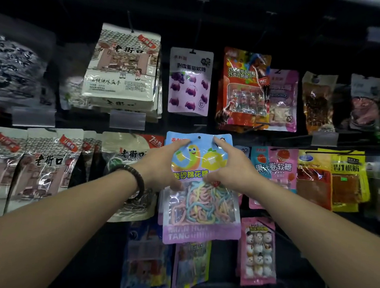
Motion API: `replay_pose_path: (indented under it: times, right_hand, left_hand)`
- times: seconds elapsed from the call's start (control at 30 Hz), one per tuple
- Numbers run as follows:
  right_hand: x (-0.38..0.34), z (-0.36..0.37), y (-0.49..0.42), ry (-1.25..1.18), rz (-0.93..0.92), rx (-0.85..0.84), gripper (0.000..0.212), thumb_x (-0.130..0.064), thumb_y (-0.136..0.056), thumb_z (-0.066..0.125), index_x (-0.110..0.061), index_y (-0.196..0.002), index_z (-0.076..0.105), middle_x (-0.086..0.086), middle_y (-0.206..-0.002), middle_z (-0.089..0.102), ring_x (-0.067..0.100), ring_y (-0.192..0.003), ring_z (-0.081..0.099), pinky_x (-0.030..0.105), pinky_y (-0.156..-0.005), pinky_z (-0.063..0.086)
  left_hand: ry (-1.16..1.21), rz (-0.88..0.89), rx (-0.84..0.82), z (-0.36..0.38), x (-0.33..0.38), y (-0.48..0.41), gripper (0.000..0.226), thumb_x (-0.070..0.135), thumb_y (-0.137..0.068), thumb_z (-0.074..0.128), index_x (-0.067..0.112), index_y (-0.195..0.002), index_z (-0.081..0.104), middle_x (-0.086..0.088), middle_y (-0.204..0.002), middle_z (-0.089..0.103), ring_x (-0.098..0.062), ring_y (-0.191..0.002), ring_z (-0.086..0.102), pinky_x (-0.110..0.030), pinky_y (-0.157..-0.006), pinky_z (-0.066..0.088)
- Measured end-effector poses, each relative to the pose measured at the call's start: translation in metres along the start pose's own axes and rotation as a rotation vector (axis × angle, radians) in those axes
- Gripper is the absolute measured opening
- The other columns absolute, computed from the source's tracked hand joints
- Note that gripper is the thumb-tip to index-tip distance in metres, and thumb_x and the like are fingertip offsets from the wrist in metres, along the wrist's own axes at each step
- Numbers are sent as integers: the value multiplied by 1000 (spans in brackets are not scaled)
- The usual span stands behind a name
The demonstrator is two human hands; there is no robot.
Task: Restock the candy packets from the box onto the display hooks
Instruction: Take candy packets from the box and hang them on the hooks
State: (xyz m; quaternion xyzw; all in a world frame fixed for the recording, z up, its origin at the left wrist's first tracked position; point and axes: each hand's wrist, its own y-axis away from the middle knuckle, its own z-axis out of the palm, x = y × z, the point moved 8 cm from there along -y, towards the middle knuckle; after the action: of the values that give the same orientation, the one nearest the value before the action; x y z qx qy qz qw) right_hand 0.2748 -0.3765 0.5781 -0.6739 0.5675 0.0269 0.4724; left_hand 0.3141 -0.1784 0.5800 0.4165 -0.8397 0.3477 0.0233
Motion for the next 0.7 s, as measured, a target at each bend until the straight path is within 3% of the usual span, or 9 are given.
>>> replay_pose_path:
  times: [0.13, 0.23, 0.33, 0.4, 0.47, 0.57, 0.63, 0.7]
  right_hand:
    - [-1, 3, 0, 2, -3, -29, 116, -22, -73, 97, -52, -161, 27, 8, -163, 35, 16, -55, 64, 26, -52, 53]
    - [4, 6, -3, 24, 25, -44, 117, -23, -72, 97, -48, -162, 27, 7, -167, 30, 15, -57, 65, 27, -55, 53]
    - [12, 14, -11, 32, 68, -75, 121, -27, -69, 98, -52, -162, 23, 11, -162, 35, 25, -69, 66, 31, -59, 55]
    - [18, 19, -19, 51, 96, -83, 122, -30, -66, 99, -56, -159, 23, 13, -160, 33, 34, -83, 68, 41, -72, 61]
    - [23, 26, -21, 87, 143, -110, 116, -30, -73, 95, -57, -160, 24, 14, -164, 22, 38, -92, 67, 42, -79, 61]
    - [26, 42, -11, 245, 215, -208, 99, -29, -92, 82, -48, -165, 18, 17, -168, 4, 43, -125, 55, 41, -100, 52]
    - [28, 48, -5, 320, 216, -229, 93, -29, -97, 76, -43, -167, 16, 17, -169, -3, 44, -126, 55, 41, -101, 51]
    - [31, 49, 0, 351, 208, -230, 91, -29, -97, 74, -44, -166, 16, 17, -169, -5, 45, -122, 59, 46, -103, 52]
  left_hand:
    - [-37, -4, -44, -2, -1, 1, 127, 18, -65, 98, 49, -161, 21, 2, -163, 40, -28, -109, 65, -25, -74, 52]
    - [-86, -27, -70, -1, 0, 0, 124, 19, -67, 98, 46, -162, 22, -1, -160, 42, -30, -115, 66, -34, -79, 61]
    - [-40, -86, -112, 6, -3, -4, 121, 11, -72, 94, 47, -161, 21, -7, -153, 43, -29, -83, 74, -40, -59, 66]
    - [-58, -95, -105, 9, -6, -9, 123, 11, -71, 94, 48, -161, 19, -7, -156, 41, -26, -80, 73, -35, -53, 64]
    - [-53, -117, -93, 11, -9, -11, 124, 13, -71, 94, 50, -161, 18, -7, -155, 42, -27, -87, 72, -40, -57, 66]
    - [-83, -136, -102, 21, -14, -10, 123, 20, -75, 93, 48, -163, 13, -11, -153, 48, -34, -105, 68, -41, -76, 64]
    - [-79, -147, -135, 30, -17, -6, 121, 21, -78, 91, 47, -164, 11, -15, -144, 58, -38, -109, 68, -41, -83, 62]
    - [-71, -148, -157, 38, -20, 1, 118, 23, -80, 89, 45, -164, 10, -15, -145, 57, -39, -111, 69, -38, -81, 59]
